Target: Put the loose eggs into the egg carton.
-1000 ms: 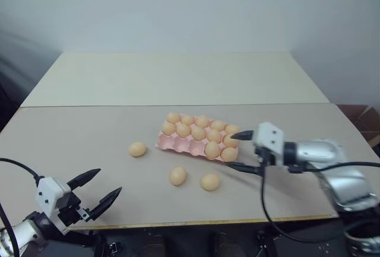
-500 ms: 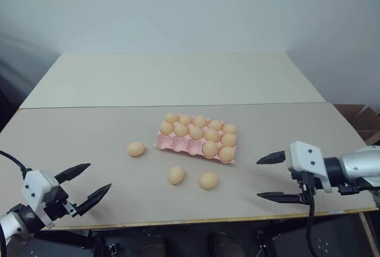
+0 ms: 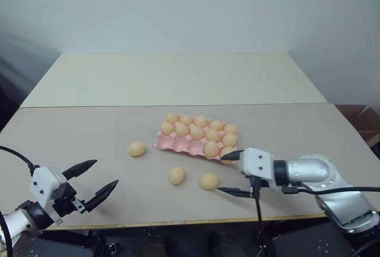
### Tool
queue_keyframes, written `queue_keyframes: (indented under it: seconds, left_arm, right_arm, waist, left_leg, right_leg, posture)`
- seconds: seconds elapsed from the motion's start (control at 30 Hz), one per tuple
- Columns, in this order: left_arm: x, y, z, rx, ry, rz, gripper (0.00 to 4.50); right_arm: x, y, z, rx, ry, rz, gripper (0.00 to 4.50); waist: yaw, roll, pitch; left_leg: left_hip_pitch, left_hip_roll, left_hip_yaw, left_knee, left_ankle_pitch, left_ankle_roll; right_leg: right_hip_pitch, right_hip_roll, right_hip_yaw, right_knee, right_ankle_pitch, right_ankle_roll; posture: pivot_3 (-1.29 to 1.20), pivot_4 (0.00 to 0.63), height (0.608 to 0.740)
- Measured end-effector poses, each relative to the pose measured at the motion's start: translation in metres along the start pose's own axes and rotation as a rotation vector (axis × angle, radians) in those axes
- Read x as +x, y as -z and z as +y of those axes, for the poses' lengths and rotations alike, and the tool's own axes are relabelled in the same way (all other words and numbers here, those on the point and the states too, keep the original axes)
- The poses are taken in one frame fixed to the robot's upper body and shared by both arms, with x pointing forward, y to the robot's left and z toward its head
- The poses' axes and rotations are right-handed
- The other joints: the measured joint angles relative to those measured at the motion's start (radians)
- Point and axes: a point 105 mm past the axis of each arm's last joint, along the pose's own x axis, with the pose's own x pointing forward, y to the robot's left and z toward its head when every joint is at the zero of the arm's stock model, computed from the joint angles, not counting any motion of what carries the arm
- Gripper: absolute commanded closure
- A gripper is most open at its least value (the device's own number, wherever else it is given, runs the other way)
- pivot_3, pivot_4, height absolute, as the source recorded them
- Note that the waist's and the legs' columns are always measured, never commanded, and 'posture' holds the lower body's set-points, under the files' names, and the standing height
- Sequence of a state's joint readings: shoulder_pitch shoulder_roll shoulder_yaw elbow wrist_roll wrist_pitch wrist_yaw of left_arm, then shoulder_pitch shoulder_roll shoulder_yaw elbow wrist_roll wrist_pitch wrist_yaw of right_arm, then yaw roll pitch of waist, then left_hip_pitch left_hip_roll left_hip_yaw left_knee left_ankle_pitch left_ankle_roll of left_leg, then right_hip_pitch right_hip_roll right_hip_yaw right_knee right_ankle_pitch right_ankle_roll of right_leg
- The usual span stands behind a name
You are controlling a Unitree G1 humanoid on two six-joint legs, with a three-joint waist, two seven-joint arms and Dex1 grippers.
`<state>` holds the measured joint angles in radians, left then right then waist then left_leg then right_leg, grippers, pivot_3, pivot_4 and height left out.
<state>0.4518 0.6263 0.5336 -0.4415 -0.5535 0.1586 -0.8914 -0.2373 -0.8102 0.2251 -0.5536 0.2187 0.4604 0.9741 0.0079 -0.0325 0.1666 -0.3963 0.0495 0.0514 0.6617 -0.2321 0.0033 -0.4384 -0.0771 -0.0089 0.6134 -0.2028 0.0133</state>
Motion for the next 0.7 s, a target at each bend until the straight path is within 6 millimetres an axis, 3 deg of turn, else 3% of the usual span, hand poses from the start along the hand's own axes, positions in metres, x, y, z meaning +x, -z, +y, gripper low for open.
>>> queue_keyframes:
  seconds: [0.27, 0.47, 0.57, 0.7]
  left_arm:
    - [0.001, -0.002, -0.002, 0.001, -0.013, -0.005, 0.0]
    - [-0.001, 0.002, -0.005, -0.021, -0.021, -0.001, 0.0]
    - [-0.002, 0.002, -0.005, -0.021, -0.021, 0.0, 0.0]
    - [-0.002, 0.003, -0.006, -0.021, -0.022, 0.0, 0.0]
  right_arm:
    - [0.026, 0.009, 0.005, -0.018, -0.025, 0.007, 0.03]
    - [0.033, 0.022, 0.004, -0.015, -0.024, 0.042, 0.03]
    - [0.038, 0.023, 0.006, -0.006, -0.035, 0.029, 0.54]
    - [0.039, 0.021, 0.006, -0.011, -0.037, 0.017, 1.93]
  waist:
    - [0.0, -0.001, 0.0]
    - [0.0, -0.001, -0.001]
    - [0.0, -0.001, -0.001]
    - [0.0, -0.001, -0.001]
  left_leg:
    - [0.0, 0.0, 0.0, 0.0, 0.0, 0.0]
    - [0.0, 0.0, 0.0, 0.0, 0.0, 0.0]
    - [0.001, 0.0, 0.0, 0.0, 0.0, 0.0]
    - [0.001, 0.0, 0.0, 0.0, 0.0, 0.0]
  right_leg:
    - [0.0, 0.0, 0.0, 0.001, 0.0, -0.001]
    - [0.0, 0.0, 0.0, 0.001, 0.001, -0.001]
    - [0.0, 0.0, 0.0, 0.001, 0.001, -0.001]
    - [0.0, 0.0, 0.0, 0.001, 0.001, -0.001]
  posture:
    - [0.0, 0.15, 0.74]
    - [0.0, 0.15, 0.74]
    - [0.0, 0.15, 0.74]
    - [0.0, 0.15, 0.74]
